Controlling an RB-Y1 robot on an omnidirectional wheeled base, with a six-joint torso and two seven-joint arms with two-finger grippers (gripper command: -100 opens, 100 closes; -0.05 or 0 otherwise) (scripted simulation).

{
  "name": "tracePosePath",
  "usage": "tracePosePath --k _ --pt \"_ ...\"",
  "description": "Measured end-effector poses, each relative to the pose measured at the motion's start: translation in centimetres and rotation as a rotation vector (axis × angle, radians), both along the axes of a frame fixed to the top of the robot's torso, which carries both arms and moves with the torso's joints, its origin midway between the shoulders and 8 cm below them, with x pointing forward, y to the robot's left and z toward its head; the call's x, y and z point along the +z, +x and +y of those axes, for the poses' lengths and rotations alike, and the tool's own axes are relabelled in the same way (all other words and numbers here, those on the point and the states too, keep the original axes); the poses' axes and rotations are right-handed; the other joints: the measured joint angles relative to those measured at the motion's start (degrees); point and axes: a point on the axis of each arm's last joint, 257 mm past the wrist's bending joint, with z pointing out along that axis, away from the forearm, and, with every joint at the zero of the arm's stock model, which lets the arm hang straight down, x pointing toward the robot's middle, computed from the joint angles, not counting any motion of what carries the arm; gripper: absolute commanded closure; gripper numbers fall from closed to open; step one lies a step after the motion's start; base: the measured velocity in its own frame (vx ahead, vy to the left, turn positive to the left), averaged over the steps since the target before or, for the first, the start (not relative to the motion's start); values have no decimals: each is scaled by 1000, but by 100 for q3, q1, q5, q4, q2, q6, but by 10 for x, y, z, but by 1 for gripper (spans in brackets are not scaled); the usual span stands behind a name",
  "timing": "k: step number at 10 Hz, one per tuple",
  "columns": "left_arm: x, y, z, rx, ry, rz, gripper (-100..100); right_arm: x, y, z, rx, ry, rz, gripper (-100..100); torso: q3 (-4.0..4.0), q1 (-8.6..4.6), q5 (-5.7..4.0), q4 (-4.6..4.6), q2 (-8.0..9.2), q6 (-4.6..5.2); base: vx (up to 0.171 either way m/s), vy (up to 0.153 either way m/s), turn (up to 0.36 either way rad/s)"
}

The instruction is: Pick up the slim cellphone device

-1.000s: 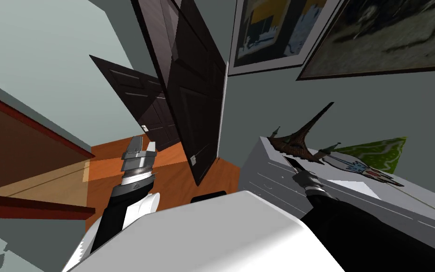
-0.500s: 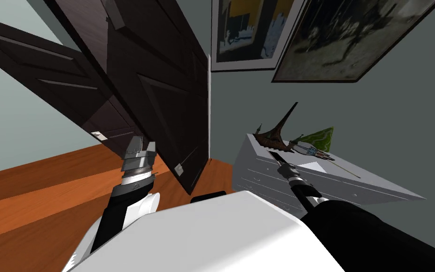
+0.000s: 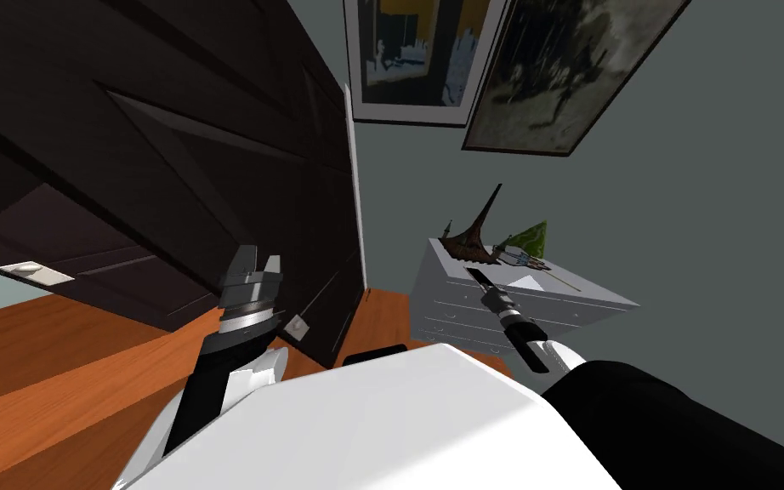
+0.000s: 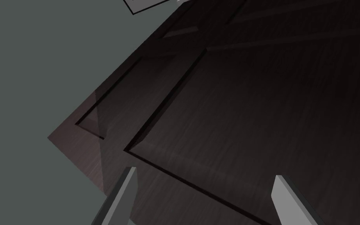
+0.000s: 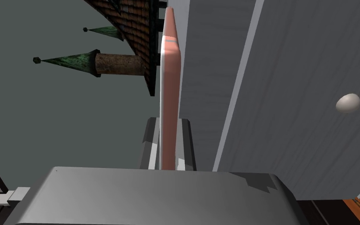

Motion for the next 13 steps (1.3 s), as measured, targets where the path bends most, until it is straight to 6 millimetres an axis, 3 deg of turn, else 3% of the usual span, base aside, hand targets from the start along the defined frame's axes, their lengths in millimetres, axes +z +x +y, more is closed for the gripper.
tracePosePath --k 4,6,8,9,12,13 --pt "0 0 0 0 0 0 0 12 47 76 176 -10 -11 100 -26 6 4 -12 -43 0 121 -7 -434" --pt "0 0 0 0 0 0 0 10 58 115 256 1 -15 100 -19 -8 -3 -11 -28 -2 107 0 -425" --pt "0 0 0 0 0 0 0 21 73 165 355 -5 -30 100 -31 5 4 -12 -53 -10 121 3 -449" --pt "0 0 0 0 0 0 0 16 76 177 383 8 -30 100 -20 -10 -2 -10 -31 -1 134 14 -493" --pt "0 0 0 0 0 0 0 29 88 231 506 -2 -45 100 -12 -9 0 -3 -22 -9 73 15 -310" --pt "0 0 0 0 0 0 0 28 88 232 506 1 -45 0 -3 -15 -1 1 -6 -13 6 3 10"
